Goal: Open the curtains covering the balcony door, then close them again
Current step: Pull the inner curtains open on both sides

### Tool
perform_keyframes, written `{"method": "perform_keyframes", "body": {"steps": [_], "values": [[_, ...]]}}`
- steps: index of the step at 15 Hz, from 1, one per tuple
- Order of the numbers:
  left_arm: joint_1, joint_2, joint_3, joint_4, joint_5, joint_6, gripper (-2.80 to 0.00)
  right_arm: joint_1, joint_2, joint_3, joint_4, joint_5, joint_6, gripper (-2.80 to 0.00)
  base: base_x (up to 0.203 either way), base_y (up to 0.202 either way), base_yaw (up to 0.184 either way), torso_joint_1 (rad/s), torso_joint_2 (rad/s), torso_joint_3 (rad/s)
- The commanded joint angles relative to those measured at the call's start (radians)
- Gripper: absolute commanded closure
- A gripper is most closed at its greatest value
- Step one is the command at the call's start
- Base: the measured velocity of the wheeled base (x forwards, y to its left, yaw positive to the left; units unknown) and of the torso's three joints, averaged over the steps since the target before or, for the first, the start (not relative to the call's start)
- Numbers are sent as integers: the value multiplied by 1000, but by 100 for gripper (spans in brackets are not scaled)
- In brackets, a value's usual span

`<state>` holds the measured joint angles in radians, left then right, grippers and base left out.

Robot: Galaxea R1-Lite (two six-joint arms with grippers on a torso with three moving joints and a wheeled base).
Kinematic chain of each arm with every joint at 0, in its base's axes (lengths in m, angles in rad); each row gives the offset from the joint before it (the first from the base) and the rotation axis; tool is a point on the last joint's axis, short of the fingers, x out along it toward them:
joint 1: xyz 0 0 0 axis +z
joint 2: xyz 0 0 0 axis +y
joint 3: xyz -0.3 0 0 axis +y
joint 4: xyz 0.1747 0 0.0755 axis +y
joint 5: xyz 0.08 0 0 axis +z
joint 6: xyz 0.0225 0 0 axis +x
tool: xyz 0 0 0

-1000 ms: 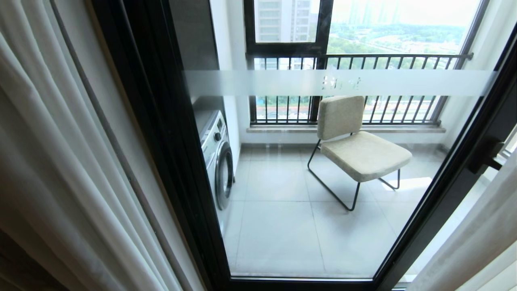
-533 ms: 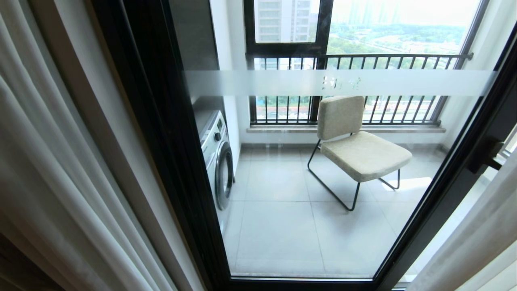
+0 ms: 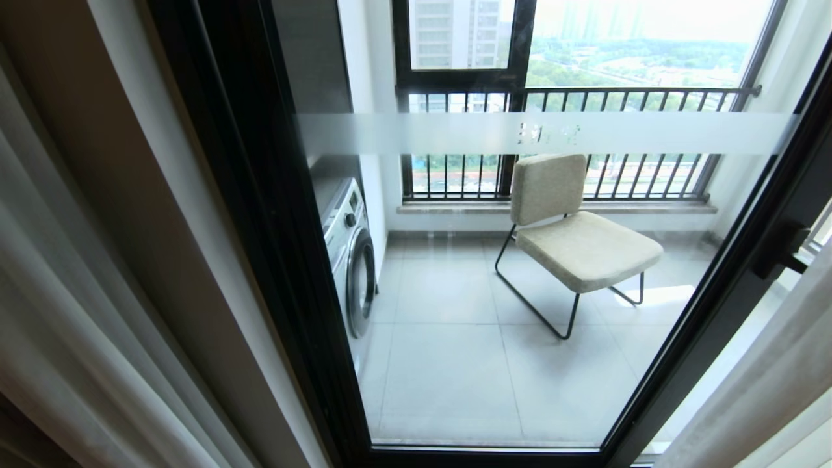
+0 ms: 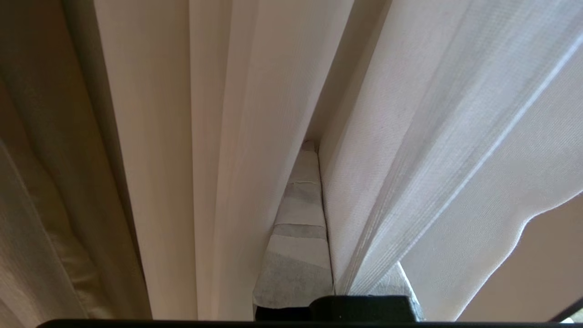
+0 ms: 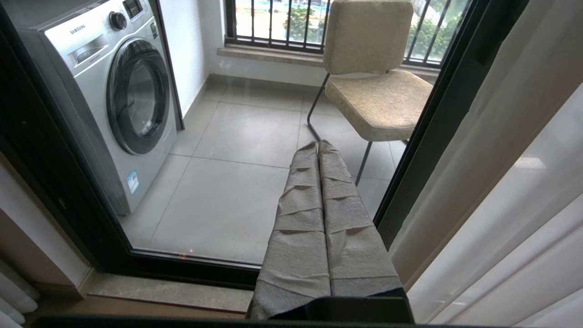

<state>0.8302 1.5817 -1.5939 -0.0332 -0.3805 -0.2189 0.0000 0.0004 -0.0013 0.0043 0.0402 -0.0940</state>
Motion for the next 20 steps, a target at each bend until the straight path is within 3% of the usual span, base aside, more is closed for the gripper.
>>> {"method": "perform_keyframes", "body": {"steps": [1,8,15,20], "values": [[39,64,-33,4,-11,-2,0,0,0,1,0,1,-1,0,0,0,0,0,0,0],[117,130,-75,2,-43,-2,0,0,0,0,0,1,-1,0,0,0,0,0,0,0],[113,86,-69,1,-63,1,0,0,0,1,0,1,-1,0,0,0,0,0,0,0],[110,39,-66,-5,-168,1,0,0,0,0,0,0,-1,0,0,0,0,0,0,0]]}}
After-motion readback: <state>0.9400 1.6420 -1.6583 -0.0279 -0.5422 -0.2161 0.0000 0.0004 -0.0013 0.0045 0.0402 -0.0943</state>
